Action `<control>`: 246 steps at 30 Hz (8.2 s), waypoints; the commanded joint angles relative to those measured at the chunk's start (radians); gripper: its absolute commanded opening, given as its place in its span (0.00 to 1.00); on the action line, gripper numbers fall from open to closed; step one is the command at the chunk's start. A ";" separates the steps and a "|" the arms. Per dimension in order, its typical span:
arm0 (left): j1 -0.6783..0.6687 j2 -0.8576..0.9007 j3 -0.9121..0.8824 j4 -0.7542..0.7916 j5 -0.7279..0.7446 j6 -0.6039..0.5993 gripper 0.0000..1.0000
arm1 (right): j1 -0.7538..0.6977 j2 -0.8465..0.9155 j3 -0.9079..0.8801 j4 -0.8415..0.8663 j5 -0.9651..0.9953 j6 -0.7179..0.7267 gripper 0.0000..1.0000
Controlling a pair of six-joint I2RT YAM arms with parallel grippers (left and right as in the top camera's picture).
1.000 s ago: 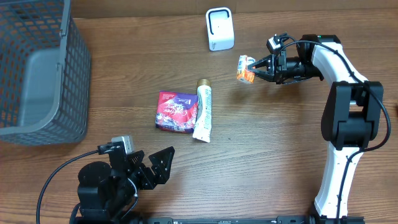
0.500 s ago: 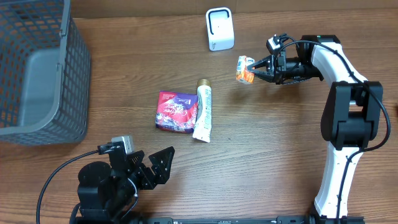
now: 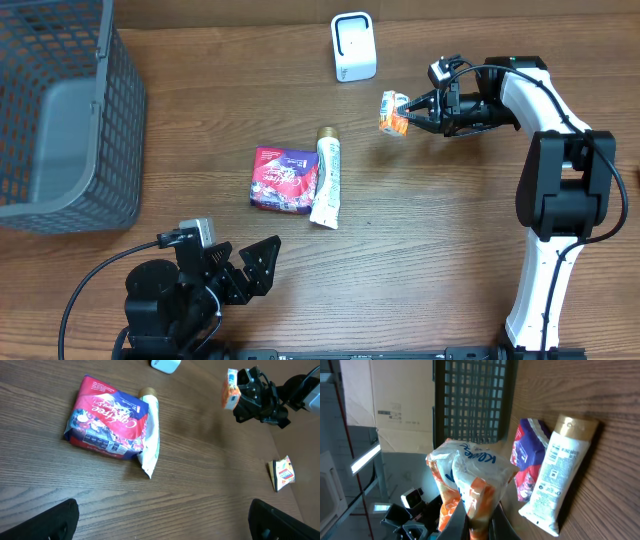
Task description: Scan the item barcode
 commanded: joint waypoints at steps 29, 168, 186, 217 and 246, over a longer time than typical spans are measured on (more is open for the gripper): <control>0.004 -0.004 0.006 0.002 0.007 -0.010 1.00 | 0.381 -0.003 0.372 0.649 1.862 0.376 0.04; 0.004 -0.004 0.006 0.002 0.007 -0.010 1.00 | 0.591 -0.197 -0.211 0.447 1.404 1.015 0.55; 0.004 -0.004 0.006 0.002 0.007 -0.010 1.00 | 0.516 -0.197 -0.032 0.164 1.521 0.552 0.74; 0.004 -0.004 0.006 0.002 0.007 -0.010 1.00 | 0.585 -0.197 -0.143 0.279 1.597 0.723 0.29; 0.004 -0.004 0.006 0.002 0.007 -0.010 1.00 | 0.687 -0.197 -0.191 0.266 1.837 0.724 0.68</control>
